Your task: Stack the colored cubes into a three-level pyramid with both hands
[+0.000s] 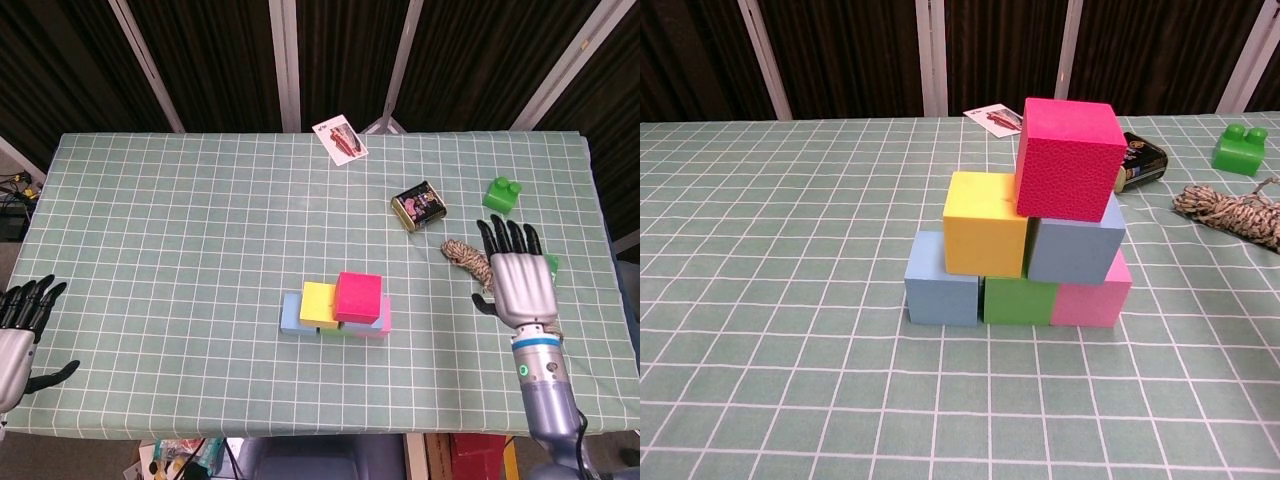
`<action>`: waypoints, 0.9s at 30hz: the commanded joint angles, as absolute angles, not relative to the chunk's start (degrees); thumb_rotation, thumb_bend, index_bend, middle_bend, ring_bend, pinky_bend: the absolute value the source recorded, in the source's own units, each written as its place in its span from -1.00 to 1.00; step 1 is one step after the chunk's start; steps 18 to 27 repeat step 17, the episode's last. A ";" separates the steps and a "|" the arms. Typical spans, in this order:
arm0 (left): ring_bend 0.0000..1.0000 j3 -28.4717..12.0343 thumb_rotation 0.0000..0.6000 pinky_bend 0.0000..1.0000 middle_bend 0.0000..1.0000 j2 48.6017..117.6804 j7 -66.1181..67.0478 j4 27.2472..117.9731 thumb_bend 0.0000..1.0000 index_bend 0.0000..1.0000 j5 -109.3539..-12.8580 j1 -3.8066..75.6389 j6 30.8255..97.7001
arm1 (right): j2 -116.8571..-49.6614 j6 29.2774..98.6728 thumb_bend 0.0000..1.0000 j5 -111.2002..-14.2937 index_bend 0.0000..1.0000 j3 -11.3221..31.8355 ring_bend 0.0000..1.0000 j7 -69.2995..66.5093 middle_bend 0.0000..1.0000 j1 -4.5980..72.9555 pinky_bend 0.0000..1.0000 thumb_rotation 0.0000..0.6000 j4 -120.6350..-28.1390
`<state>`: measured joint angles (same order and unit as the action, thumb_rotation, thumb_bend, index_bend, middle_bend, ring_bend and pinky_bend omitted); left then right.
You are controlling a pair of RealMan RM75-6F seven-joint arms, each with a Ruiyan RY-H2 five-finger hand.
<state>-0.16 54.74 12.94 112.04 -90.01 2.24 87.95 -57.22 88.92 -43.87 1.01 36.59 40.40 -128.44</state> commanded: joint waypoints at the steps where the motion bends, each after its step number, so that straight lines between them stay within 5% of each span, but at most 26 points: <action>1: -1.00 0.42 1.00 -1.00 -1.00 57.20 12.18 107.26 -0.87 -1.00 -91.43 1.47 89.11 | -58.52 88.41 -0.56 -56.19 -1.00 -7.51 -1.00 30.15 -1.00 31.41 -1.00 1.00 -123.66; 7: -1.00 0.69 1.00 -1.00 -1.00 61.24 9.96 99.96 -0.87 -1.00 -94.24 0.77 91.62 | -63.06 90.85 -0.56 -65.93 -1.00 -12.70 -1.00 27.22 -1.00 24.54 -1.00 1.00 -115.40; 27: -1.00 -0.20 1.00 -1.00 -1.00 64.57 5.18 94.72 -0.87 -1.00 -92.83 1.27 91.16 | -65.00 90.80 -0.56 -68.63 -1.00 -10.95 -1.00 23.66 -1.00 20.83 -1.00 1.00 -109.72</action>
